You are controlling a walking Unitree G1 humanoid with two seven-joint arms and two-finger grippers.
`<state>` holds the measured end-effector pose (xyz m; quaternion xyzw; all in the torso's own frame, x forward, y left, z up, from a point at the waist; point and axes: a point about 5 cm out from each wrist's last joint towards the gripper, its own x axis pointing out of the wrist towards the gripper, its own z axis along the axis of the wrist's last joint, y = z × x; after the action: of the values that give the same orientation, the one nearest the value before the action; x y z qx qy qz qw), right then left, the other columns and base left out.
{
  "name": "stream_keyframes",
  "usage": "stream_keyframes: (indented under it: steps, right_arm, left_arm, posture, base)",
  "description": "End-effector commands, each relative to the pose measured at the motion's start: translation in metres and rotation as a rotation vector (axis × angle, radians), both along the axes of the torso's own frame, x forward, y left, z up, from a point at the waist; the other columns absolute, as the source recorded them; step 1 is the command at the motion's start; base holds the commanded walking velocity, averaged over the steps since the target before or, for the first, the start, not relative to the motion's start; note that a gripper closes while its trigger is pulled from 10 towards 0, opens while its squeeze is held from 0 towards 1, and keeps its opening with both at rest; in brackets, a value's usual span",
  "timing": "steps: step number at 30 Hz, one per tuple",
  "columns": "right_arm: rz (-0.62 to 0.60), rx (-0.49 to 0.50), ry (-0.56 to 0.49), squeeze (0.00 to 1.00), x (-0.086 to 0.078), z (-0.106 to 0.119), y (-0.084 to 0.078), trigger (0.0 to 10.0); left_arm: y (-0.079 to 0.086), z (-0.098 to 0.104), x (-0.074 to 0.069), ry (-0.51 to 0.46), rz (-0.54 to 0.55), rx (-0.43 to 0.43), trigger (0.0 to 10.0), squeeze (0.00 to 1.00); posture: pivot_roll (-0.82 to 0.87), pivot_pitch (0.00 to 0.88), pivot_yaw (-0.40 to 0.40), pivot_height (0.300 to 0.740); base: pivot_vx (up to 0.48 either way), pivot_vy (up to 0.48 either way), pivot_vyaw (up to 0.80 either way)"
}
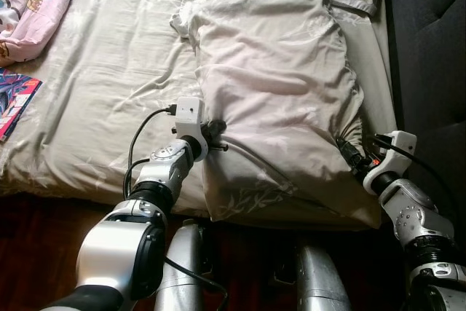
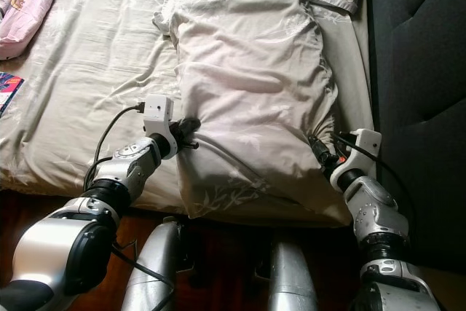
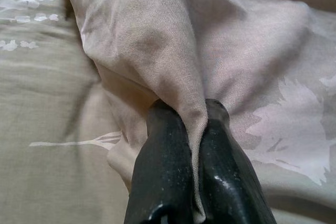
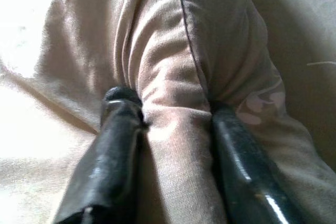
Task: Clean up the room
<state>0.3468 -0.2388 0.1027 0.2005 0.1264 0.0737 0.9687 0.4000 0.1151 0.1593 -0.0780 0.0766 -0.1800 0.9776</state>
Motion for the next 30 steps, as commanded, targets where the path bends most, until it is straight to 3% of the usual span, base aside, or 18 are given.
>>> stream_keyframes:
  steps: [1,10,17,21,24,27,30]
  right_arm:
    - [0.037,0.038,0.17,0.0,-0.018,-0.042,0.015,0.0]
    - [-0.108,0.025,0.059,0.0,-0.008,-0.02,-0.005,0.0]
    - [-0.279,0.027,-0.195,0.0,-0.008,0.023,-0.032,0.0]
    - [-0.352,0.02,-0.398,0.0,-0.028,0.054,-0.048,0.0]
    - [-0.348,0.04,-0.457,0.0,-0.045,0.062,-0.049,0.0]
    - [-0.296,0.036,-0.447,0.0,-0.061,0.06,-0.044,0.0]
    - [-0.202,0.027,-0.327,0.0,-0.084,0.036,-0.035,0.0]
  left_arm:
    - [0.016,-0.011,-0.003,0.03,0.058,-0.016,10.0,0.0]
    - [0.016,-0.009,-0.001,0.061,0.092,-0.057,10.0,0.0]
    - [-0.007,0.006,0.005,0.068,0.045,-0.101,10.0,0.0]
    - [-0.025,0.014,0.006,0.067,-0.02,-0.124,10.0,0.0]
    - [-0.033,0.017,0.006,0.069,-0.057,-0.13,10.0,0.0]
    - [-0.041,0.018,0.005,0.074,-0.095,-0.125,10.0,0.0]
    - [-0.049,0.019,0.003,0.079,-0.139,-0.122,10.0,0.0]
  posture:
    - [0.07,0.406,0.081,0.641]
    - [0.06,0.405,0.086,0.641]
    - [0.02,0.402,0.092,0.641]
    - [-0.02,0.406,0.097,0.641]
    - [-0.04,0.408,0.099,0.641]
    - [-0.06,0.409,0.1,0.641]
    - [-0.08,0.411,0.105,0.641]
  base:
    - [0.0,0.0,0.0]
    - [0.0,0.0,0.0]
    - [0.0,0.0,0.0]
    - [0.0,0.0,0.0]
    - [0.0,0.0,0.0]
    - [0.0,0.0,0.0]
    - [0.0,0.0,0.0]
